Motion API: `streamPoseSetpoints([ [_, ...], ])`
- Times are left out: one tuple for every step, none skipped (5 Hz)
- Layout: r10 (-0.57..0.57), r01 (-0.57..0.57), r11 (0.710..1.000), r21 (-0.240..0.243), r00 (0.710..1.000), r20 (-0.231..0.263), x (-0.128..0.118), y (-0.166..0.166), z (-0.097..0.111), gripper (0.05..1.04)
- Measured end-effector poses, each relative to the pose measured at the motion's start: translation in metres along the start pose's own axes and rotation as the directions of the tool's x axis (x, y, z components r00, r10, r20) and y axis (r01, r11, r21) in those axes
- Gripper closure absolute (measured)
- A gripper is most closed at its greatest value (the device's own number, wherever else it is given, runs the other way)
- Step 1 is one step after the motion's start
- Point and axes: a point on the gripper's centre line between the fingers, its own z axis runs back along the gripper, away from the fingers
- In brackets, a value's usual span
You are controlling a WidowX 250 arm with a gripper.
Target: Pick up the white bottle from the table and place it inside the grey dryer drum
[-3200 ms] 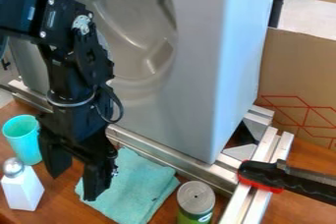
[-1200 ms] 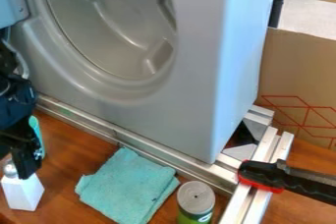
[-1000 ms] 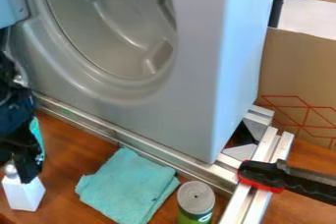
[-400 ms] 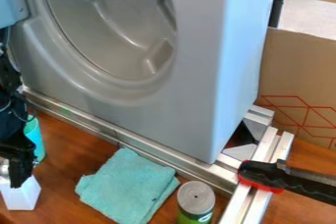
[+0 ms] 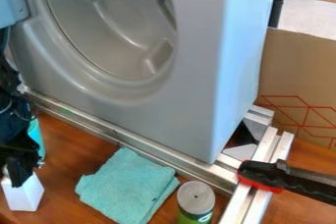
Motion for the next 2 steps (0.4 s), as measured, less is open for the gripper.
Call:
streamPoseSetpoints([
  [0.006, -0.006, 1.000, -0.006, 0.998, 0.069, -0.001, -0.004, 0.022, 0.566],
  [-0.055, 0.041, 0.997, 0.069, 0.976, 0.209, 0.000, -0.021, 0.070, 0.566],
])
